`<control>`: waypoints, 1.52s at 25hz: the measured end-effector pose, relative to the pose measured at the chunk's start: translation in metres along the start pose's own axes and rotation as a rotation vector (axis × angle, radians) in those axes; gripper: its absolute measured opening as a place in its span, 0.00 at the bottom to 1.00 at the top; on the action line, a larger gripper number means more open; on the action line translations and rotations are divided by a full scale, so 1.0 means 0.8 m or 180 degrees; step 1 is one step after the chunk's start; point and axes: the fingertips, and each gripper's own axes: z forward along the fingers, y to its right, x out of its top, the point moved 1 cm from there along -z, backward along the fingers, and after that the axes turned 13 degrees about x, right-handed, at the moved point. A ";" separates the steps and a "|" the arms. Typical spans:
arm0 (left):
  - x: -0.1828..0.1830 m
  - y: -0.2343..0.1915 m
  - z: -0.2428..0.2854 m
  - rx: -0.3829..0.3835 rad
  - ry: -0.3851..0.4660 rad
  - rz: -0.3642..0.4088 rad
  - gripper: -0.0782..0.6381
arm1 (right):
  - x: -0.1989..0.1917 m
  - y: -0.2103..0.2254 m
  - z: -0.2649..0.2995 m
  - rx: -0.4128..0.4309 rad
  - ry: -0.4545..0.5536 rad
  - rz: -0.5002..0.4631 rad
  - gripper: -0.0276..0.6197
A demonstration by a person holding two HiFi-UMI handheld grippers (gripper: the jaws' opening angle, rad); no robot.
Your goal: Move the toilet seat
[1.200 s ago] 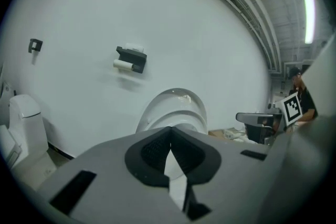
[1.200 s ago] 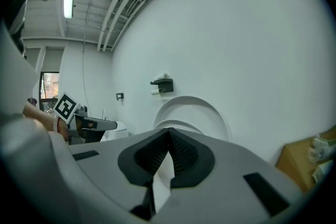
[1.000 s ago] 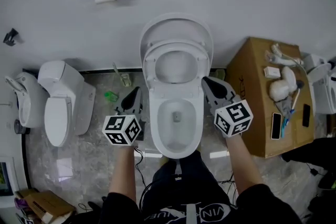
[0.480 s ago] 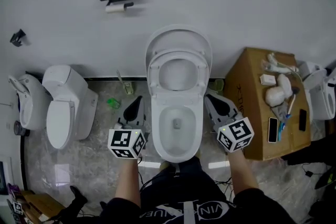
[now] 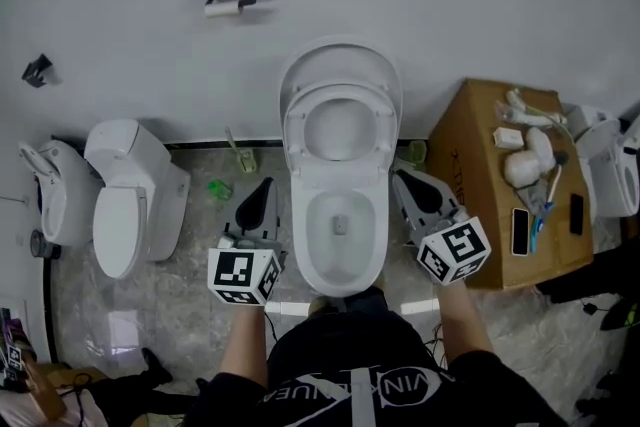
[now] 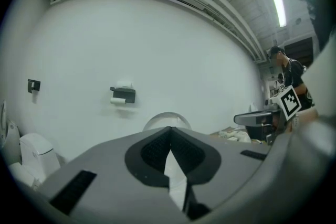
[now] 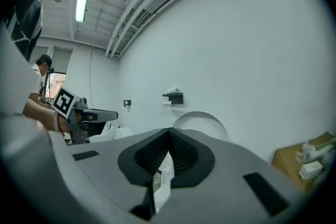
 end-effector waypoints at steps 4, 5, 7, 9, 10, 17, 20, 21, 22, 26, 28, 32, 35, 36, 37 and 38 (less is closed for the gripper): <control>0.003 0.006 -0.010 0.0021 0.0052 0.0054 0.11 | 0.008 -0.010 -0.006 0.0000 0.0086 0.0007 0.06; 0.002 0.007 -0.012 0.0019 0.0060 0.0044 0.11 | 0.009 -0.013 -0.007 0.0004 0.0099 0.0002 0.06; 0.002 0.006 -0.014 0.0024 0.0066 0.0017 0.11 | 0.011 -0.018 -0.010 0.0010 0.0116 -0.0004 0.06; 0.005 0.004 -0.014 0.0035 0.0085 0.0003 0.11 | 0.014 -0.020 -0.012 0.0004 0.0133 -0.0009 0.06; 0.008 0.004 -0.013 0.0037 0.0099 -0.0005 0.11 | 0.015 -0.020 -0.013 -0.0003 0.0141 -0.0013 0.06; 0.017 -0.004 -0.008 0.0064 0.0148 -0.0072 0.11 | 0.013 -0.018 -0.017 -0.0038 0.0148 0.0045 0.06; 0.016 -0.005 -0.006 0.0066 0.0134 -0.0073 0.11 | 0.011 -0.015 -0.016 -0.0040 0.0136 0.0069 0.06; 0.015 -0.005 -0.005 0.0065 0.0130 -0.0074 0.11 | 0.010 -0.015 -0.015 -0.0041 0.0129 0.0074 0.06; 0.015 -0.006 -0.005 0.0066 0.0126 -0.0076 0.11 | 0.009 -0.014 -0.015 -0.0041 0.0121 0.0075 0.06; 0.013 -0.009 -0.003 0.0083 0.0117 -0.0086 0.11 | 0.008 -0.013 -0.012 -0.0039 0.0090 0.0080 0.06; 0.011 -0.011 -0.002 0.0101 0.0105 -0.0098 0.11 | 0.006 -0.013 -0.011 -0.0031 0.0070 0.0085 0.06; 0.008 -0.012 0.000 0.0113 0.0089 -0.0127 0.11 | 0.003 -0.011 -0.010 -0.0015 0.0053 0.0104 0.06; 0.008 -0.013 0.003 0.0111 0.0090 -0.0138 0.11 | 0.003 -0.009 -0.007 -0.0001 0.0069 0.0117 0.06; 0.007 -0.013 0.004 0.0112 0.0088 -0.0140 0.11 | 0.004 -0.009 -0.005 0.0003 0.0070 0.0121 0.06; 0.007 -0.014 0.006 0.0113 0.0085 -0.0141 0.11 | 0.004 -0.008 -0.003 0.0005 0.0070 0.0125 0.06; 0.007 -0.014 0.007 0.0114 0.0082 -0.0143 0.11 | 0.004 -0.007 -0.001 0.0007 0.0068 0.0129 0.06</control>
